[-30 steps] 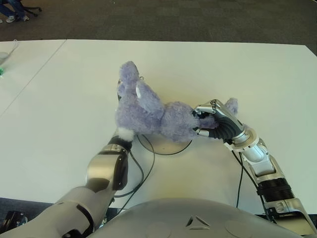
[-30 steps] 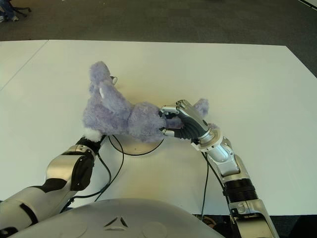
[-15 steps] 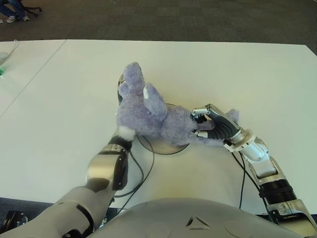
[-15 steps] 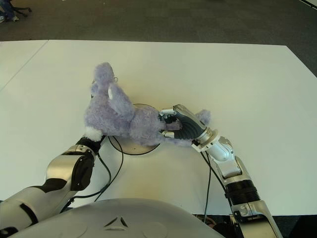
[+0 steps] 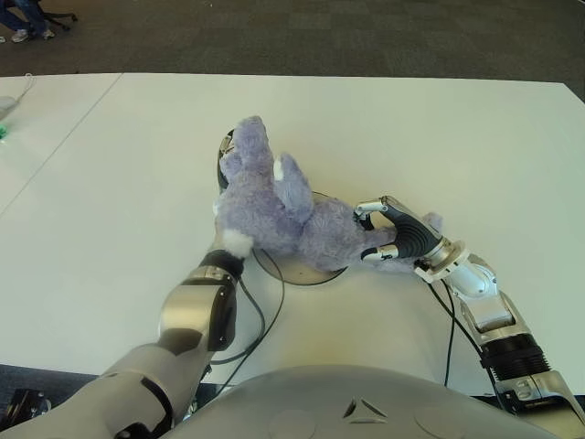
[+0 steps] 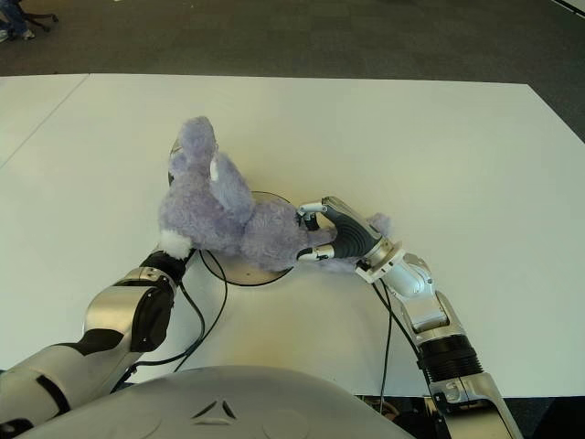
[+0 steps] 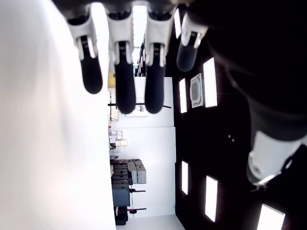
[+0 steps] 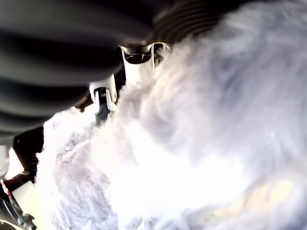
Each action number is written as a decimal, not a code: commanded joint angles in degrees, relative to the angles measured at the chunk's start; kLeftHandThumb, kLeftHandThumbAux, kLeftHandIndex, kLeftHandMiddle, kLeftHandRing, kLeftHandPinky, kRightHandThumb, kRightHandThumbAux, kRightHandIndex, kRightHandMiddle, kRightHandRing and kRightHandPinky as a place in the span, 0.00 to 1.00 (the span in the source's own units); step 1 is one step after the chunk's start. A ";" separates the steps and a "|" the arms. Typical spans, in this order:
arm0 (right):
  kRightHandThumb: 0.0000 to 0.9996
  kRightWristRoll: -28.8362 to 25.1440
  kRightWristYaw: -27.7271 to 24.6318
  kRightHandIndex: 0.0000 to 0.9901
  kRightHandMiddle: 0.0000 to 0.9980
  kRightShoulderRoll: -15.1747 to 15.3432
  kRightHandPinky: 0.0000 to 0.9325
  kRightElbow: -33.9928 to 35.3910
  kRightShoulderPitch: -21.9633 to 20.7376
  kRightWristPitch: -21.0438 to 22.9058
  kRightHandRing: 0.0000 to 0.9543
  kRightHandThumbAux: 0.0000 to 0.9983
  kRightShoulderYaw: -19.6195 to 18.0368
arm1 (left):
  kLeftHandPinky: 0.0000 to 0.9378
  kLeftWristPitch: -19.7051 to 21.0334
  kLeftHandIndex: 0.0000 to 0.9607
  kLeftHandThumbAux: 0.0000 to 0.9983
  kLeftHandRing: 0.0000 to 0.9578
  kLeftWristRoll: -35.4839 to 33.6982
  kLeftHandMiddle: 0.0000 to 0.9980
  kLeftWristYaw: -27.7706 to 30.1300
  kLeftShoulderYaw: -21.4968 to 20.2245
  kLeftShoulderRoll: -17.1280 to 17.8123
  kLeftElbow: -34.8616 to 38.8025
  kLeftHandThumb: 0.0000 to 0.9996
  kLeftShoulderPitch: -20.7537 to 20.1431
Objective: Put the doll into the plate.
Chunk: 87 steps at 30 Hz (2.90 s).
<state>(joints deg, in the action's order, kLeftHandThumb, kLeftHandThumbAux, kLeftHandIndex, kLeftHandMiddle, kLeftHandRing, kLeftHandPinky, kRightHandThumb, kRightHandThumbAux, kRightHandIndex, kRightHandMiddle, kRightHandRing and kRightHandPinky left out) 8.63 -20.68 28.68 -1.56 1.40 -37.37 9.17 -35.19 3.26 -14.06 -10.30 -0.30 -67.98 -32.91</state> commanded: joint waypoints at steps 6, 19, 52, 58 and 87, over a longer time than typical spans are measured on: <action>0.08 0.03 -2.68 0.00 0.00 0.29 0.00 -1.55 -0.63 2.75 0.00 0.32 0.80 | 0.29 7.94 0.16 0.61 0.36 0.63 0.35 -0.67 0.14 -3.61 -9.40 0.00 12.30; 0.07 -1.46 -2.76 0.00 0.00 -0.89 0.00 -4.32 -2.12 2.36 0.00 0.32 0.74 | 0.32 8.25 0.17 0.63 0.37 0.39 0.36 -0.62 -0.11 -3.59 -9.42 0.00 12.04; 0.06 -4.36 -2.72 0.00 0.00 2.79 0.00 -17.41 -23.61 0.20 0.00 0.31 -7.23 | 0.33 7.61 0.17 0.63 0.37 0.43 0.37 -0.73 -0.09 -3.76 -9.37 0.00 12.22; 0.05 -6.68 -3.74 0.00 0.00 3.10 0.00 -20.32 -26.73 -4.31 0.00 0.31 -8.68 | 0.30 8.28 0.17 0.63 0.37 0.75 0.36 -1.13 0.20 -3.59 -9.42 0.00 12.08; 0.05 -21.37 -11.27 0.00 0.00 4.66 0.00 -41.82 -37.86 -0.92 0.00 0.31 -18.48 | 0.31 7.42 0.18 0.66 0.37 1.17 0.37 -1.67 0.60 -3.91 -9.42 0.00 12.18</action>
<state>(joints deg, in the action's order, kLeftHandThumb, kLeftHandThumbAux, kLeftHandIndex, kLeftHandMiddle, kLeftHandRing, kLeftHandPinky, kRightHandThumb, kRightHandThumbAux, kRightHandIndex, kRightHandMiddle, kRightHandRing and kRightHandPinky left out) -6.08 -26.83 32.91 -30.78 -31.04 -44.94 -5.52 -35.16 3.42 -14.74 -10.17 -0.47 -67.99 -32.98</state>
